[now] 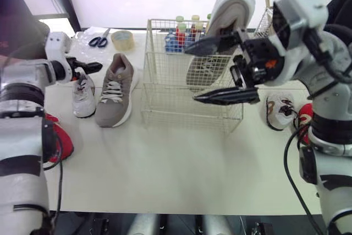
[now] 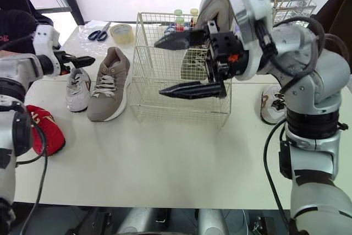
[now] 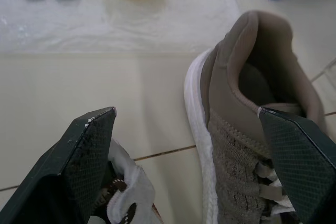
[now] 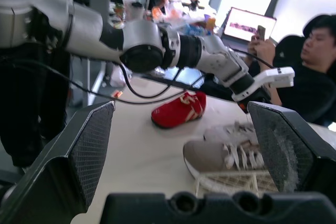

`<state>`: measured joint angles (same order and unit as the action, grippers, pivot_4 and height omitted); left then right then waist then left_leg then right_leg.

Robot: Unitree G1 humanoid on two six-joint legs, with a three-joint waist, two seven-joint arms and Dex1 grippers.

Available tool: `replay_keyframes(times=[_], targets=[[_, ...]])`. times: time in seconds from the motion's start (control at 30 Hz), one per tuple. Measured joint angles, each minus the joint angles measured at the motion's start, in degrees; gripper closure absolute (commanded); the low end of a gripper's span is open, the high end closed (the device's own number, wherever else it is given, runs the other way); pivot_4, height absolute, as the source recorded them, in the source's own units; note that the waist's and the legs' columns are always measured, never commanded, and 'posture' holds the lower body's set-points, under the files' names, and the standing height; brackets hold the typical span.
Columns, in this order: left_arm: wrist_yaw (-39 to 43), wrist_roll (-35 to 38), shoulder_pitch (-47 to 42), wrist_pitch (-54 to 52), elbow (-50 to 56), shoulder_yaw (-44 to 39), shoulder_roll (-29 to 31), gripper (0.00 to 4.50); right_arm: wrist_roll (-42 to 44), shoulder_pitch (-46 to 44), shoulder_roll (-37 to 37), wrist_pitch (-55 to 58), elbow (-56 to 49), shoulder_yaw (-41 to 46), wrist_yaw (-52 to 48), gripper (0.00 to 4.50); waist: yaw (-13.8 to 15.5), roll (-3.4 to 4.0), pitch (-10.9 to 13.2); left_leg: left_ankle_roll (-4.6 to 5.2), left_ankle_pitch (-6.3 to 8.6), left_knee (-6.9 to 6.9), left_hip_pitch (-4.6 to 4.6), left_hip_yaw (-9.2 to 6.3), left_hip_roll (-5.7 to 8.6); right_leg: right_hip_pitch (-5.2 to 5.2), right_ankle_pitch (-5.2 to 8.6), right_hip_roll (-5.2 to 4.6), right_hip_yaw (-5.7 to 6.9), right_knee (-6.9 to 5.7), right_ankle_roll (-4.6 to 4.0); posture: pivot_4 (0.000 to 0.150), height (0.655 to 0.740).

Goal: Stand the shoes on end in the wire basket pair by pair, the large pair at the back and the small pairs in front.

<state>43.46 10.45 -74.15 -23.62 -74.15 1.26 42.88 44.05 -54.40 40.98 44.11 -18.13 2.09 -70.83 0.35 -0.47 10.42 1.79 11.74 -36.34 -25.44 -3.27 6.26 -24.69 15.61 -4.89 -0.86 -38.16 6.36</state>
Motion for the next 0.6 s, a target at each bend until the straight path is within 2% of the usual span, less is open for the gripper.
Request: replay_keyframes(times=[0.23,0.27,0.33,0.57,0.6], targets=[[-2.8,-3.8,-0.5,3.2,-2.5,-2.3,-4.7,0.0,0.2,3.7,1.7,1.8,-5.5,-1.5,4.0,0.05,-0.1,-0.02,0.0,0.01,0.0,-0.04,-0.01,0.0,-0.01,-0.01,0.0,-0.01,0.0,-0.03,0.0,0.15,0.74],[-3.8,-4.4,-0.5,3.4,-2.6,-2.5,-5.1,0.25,0.3,3.7,2.0,2.1,-5.8,-1.5,4.8,0.01,-0.1,-0.02,0.0,0.01,0.0,-0.03,-0.01,0.0,-0.01,0.0,0.0,-0.01,0.0,-0.03,0.0,0.15,0.74],[-5.7,-5.3,-0.5,4.0,-2.7,-3.1,-6.1,0.83,0.7,3.7,2.4,2.7,-6.5,-1.4,5.8,0.0,-0.1,-0.03,0.0,0.01,0.0,-0.04,0.0,0.0,-0.01,0.0,0.0,-0.01,0.0,-0.04,0.0,0.15,0.74],[-11.2,-6.1,1.1,3.9,-2.9,-7.6,-8.2,4.19,1.2,3.7,3.7,3.5,-7.0,-1.5,7.7,0.0,-1.0,-0.08,0.0,0.02,0.01,-0.07,0.03,0.0,-0.02,0.02,0.0,-0.01,0.01,-0.09,0.0,0.15,0.74],[-11.6,-6.1,1.3,3.8,-2.9,-8.3,-8.2,4.45,1.2,3.6,3.9,3.5,-7.0,-1.5,7.8,0.0,-1.1,-0.08,0.0,0.02,0.01,-0.07,0.04,0.0,-0.02,0.02,0.0,-0.01,0.01,-0.12,0.0,0.15,0.74]])
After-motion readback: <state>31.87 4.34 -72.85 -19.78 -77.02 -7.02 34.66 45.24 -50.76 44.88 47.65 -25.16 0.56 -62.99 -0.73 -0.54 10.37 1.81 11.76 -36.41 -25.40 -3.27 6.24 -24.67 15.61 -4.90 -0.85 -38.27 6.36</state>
